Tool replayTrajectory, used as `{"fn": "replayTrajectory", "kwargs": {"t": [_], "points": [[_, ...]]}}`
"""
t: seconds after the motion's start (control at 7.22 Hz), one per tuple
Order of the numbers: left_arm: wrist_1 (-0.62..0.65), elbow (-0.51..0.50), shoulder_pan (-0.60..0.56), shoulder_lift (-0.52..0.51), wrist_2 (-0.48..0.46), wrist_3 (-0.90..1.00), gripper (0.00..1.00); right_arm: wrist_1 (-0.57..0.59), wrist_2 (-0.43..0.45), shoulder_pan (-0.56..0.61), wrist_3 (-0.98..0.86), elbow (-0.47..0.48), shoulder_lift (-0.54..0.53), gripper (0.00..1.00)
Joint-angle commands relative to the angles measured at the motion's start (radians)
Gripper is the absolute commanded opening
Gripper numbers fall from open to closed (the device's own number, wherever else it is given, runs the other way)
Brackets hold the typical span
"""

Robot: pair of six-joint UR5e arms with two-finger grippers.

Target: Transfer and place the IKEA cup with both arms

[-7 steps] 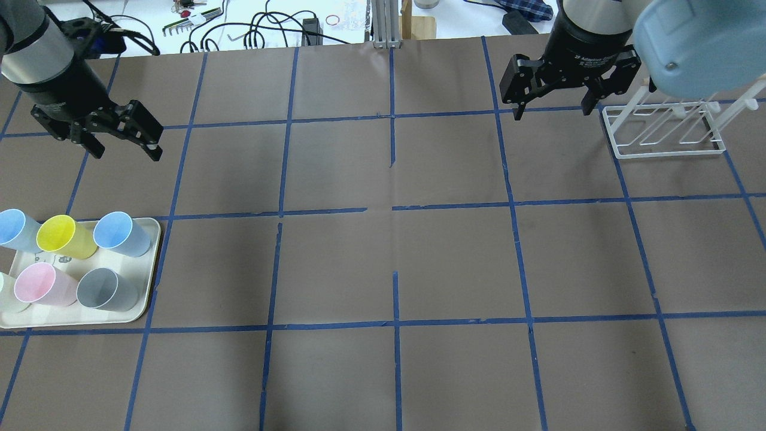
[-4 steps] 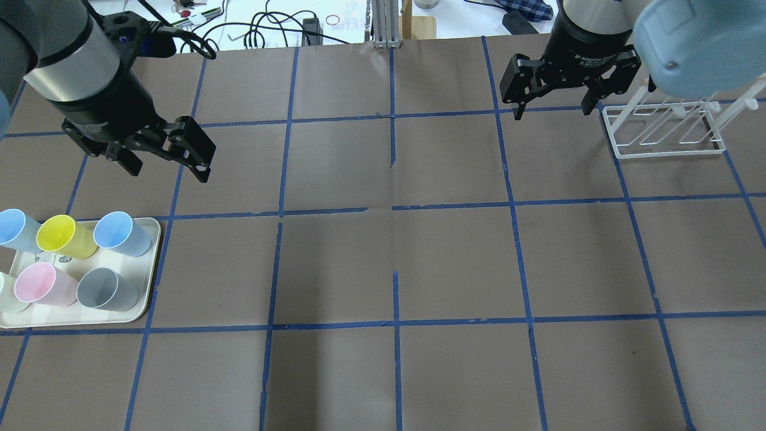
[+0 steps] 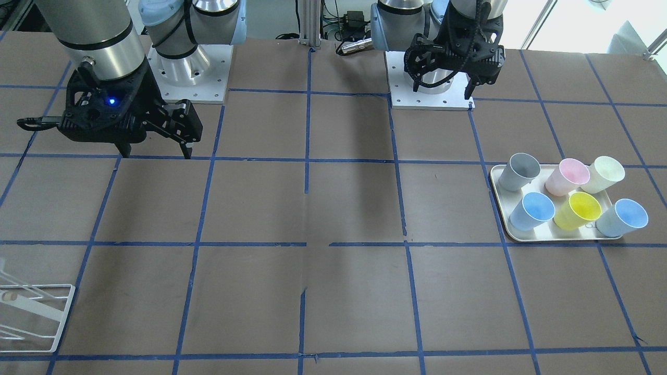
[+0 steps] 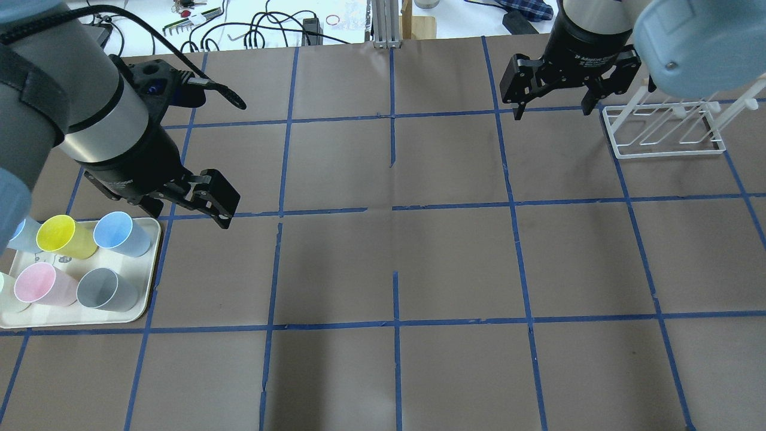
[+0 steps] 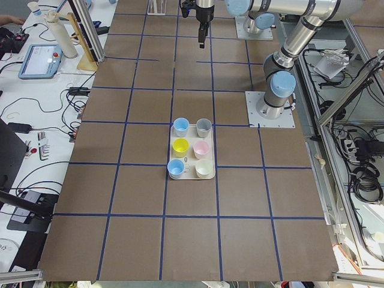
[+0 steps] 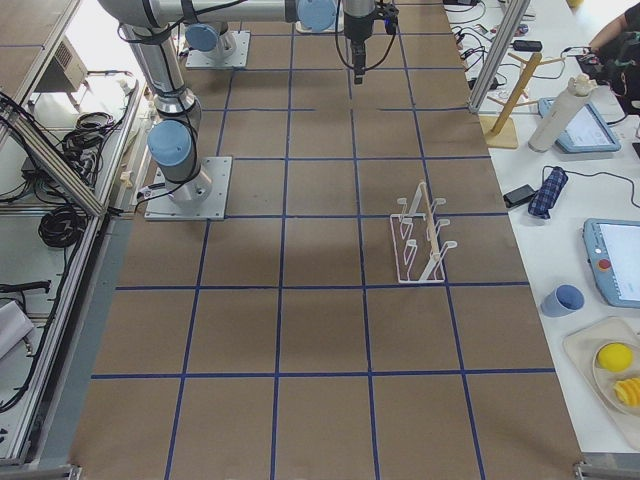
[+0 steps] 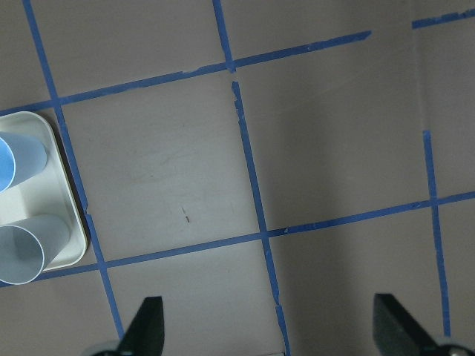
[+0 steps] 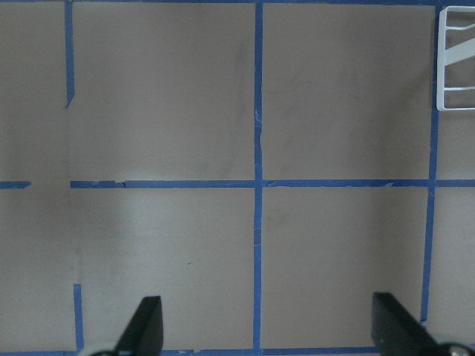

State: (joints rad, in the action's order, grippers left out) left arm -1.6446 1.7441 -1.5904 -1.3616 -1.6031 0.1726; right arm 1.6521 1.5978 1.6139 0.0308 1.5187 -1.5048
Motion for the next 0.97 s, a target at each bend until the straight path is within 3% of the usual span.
{"fn": "replayTrajectory", "kwargs": {"t": [0.0, 0.83], "points": [[0.000, 0.003, 0.022, 0.004, 0.006, 0.010, 1.00, 0.000, -0.001, 0.001, 0.001, 0.000, 0.000, 1.00], [0.002, 0.012, 0.052, 0.041, 0.017, 0.005, 1.00, 0.000, -0.001, 0.001, 0.000, 0.000, 0.000, 1.00]]}}
